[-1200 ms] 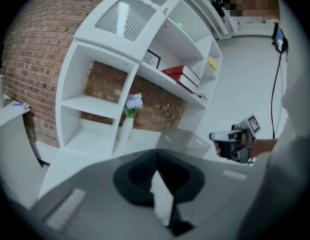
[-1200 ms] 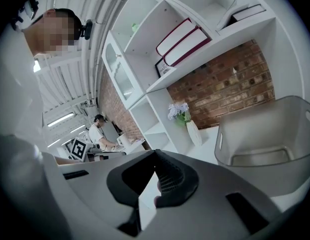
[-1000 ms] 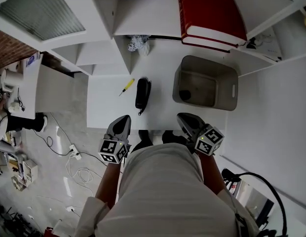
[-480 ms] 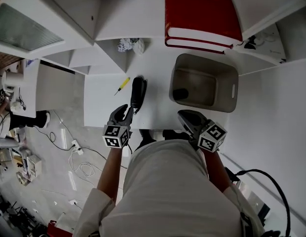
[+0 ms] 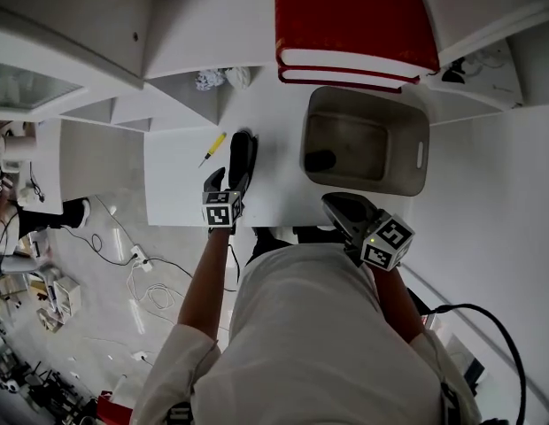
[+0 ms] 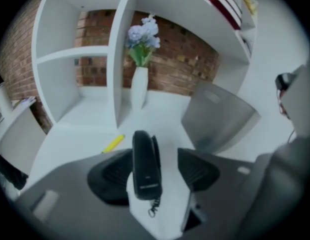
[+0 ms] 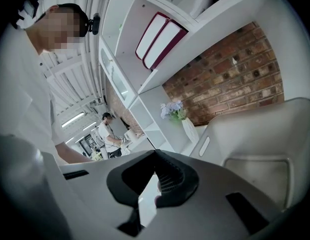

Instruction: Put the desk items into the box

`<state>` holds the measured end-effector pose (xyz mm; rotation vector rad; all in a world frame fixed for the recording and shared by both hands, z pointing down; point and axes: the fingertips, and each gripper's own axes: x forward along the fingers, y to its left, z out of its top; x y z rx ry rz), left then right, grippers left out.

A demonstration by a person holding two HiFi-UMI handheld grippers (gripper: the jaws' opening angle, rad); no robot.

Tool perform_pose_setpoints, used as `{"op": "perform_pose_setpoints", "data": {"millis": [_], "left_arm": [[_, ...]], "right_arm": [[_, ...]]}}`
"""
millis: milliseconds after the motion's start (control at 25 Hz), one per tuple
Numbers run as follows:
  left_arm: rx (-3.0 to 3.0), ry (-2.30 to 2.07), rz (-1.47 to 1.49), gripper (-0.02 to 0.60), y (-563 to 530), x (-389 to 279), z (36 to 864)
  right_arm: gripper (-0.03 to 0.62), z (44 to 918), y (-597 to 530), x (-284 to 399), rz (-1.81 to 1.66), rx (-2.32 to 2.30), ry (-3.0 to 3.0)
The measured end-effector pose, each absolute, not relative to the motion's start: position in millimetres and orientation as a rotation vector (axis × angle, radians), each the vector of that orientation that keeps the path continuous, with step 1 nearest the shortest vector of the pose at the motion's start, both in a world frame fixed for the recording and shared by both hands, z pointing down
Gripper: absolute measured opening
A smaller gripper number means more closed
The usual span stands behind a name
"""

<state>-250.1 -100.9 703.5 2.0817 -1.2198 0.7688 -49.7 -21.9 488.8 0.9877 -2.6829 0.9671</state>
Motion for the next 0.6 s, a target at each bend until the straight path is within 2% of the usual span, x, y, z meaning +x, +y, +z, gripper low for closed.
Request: {"op": "perform_pose_setpoints", "data": {"millis": [320, 600], "left_arm": [[1.895, -1.251, 0.987, 0.345, -123.0, -253.8, 775.8], [1.736, -1.275, 1.069, 0.344, -119.3, -256.2, 810.7]], "right_arm": [[0.0, 496.4, -24.5, -33.4, 0.989, 1.003, -2.63], [0.0, 500.0, -27.3, -15.0, 0.996, 1.043, -2.592]]}}
